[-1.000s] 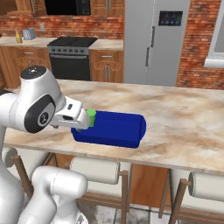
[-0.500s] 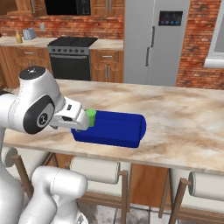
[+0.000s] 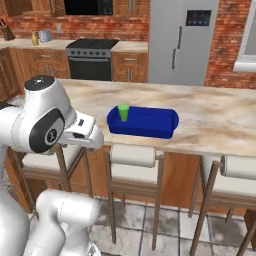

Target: There is a tray on the dining counter. Grab the cup, mug, and pitcher and place them on the tray. The pitcher may be placed next to the tray if it cannot fit the tray.

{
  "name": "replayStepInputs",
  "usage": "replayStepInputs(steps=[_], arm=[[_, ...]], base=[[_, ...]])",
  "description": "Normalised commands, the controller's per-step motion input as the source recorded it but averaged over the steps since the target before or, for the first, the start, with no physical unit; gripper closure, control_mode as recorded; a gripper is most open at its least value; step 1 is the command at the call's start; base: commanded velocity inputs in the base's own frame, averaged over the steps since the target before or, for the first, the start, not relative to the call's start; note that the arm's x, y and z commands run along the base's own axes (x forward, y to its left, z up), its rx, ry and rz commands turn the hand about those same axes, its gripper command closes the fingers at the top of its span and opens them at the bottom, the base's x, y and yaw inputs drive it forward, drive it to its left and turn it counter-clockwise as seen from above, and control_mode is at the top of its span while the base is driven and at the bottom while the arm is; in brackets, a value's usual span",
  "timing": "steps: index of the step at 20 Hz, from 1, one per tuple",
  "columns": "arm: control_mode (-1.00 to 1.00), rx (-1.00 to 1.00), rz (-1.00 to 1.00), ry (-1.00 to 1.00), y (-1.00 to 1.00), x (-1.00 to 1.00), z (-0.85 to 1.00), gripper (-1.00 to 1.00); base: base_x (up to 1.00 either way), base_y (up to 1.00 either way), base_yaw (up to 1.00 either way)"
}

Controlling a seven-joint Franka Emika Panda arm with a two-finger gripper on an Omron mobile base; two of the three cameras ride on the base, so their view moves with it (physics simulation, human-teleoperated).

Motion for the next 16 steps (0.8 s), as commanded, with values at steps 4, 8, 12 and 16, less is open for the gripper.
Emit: replayStepInputs(steps=[4, 8, 12, 16], arm=[[1.00, 0.00, 0.00, 0.00, 0.00, 0.00, 0.00, -1.00], [1.00, 0.00, 0.00, 0.00, 0.00, 0.00, 0.00, -1.00], [1.00, 0.00, 0.00, 0.00, 0.00, 0.00, 0.00, -1.00], [1.00, 0.00, 0.00, 0.00, 0.00, 0.00, 0.00, -1.00]], base=[[-0.85, 1.00, 0.00], [-0.52, 1.00, 0.00], [-0.32, 1.00, 0.00], [-0.25, 1.00, 0.00]])
